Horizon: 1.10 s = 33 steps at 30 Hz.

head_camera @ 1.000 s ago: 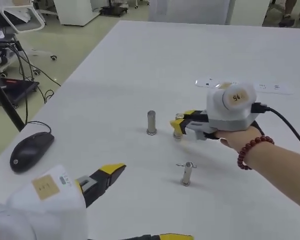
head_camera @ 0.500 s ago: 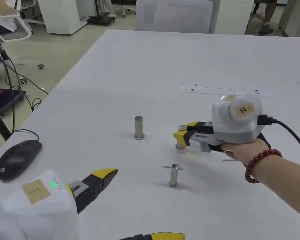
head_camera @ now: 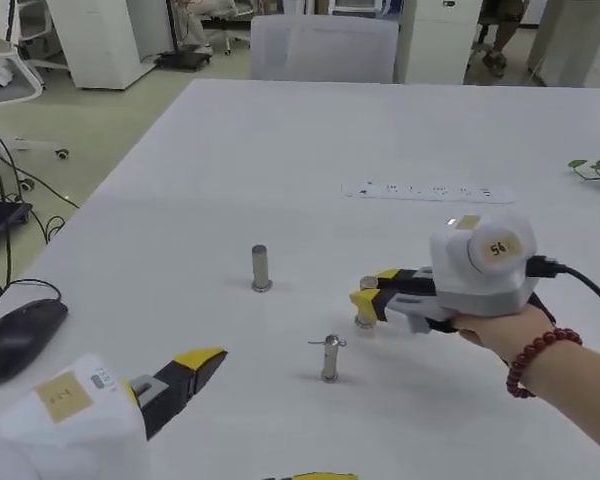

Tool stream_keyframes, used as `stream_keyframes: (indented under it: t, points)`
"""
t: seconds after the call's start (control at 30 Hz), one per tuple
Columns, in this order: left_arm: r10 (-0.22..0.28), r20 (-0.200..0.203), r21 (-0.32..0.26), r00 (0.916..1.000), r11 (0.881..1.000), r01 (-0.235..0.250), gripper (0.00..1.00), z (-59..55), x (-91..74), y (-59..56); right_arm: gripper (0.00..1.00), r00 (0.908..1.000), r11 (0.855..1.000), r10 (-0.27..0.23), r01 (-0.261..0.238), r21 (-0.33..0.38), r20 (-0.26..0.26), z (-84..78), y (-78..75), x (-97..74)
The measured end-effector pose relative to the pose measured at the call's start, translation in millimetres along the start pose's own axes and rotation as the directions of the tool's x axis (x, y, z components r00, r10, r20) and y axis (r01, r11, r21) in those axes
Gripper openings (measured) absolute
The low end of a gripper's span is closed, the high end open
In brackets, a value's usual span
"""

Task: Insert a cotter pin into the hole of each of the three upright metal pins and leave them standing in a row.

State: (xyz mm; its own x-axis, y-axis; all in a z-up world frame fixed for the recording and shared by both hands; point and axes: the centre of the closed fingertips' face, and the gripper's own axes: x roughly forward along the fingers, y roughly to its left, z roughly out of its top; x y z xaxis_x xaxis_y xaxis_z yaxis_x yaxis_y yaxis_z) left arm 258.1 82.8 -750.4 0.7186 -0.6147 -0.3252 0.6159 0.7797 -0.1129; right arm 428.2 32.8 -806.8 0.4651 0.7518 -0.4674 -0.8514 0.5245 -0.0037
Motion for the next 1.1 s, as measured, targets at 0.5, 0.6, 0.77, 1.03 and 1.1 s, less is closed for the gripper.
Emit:
stream_keyframes:
  t: [0.5, 0.6, 0.77, 1.03, 1.1]
  points:
    - [-0.011, -0.002, 0.019, 0.9999, 1.0, 0.011, 0.88, 1.5, -1.7, -10.1, 0.13, 1.0, 1.0, -0.008, 0.008, 0.005, -0.006, -17.2, 10.6, -31.1]
    - [-0.013, -0.001, 0.021, 0.9999, 1.0, 0.013, 0.87, 2.1, -1.4, -11.1, 0.13, 0.9999, 1.0, -0.01, 0.01, 0.013, -0.005, -20.8, 13.2, -34.8]
    - [-0.015, 0.002, 0.021, 0.9999, 1.0, 0.015, 0.87, 2.8, -1.0, -12.1, 0.14, 1.0, 1.0, -0.007, 0.007, 0.019, -0.004, -27.0, 19.1, -39.9]
    - [-0.015, 0.0, 0.025, 0.9999, 1.0, 0.015, 0.87, 2.6, -1.8, -12.3, 0.14, 0.9973, 0.997, 0.073, -0.073, 0.001, -0.002, -34.3, 30.8, -44.6]
    - [-0.014, 0.0, 0.024, 0.9999, 1.0, 0.014, 0.87, 2.3, -2.0, -12.3, 0.14, 0.9959, 0.996, 0.09, -0.09, 0.005, -0.001, -34.7, 31.6, -45.4]
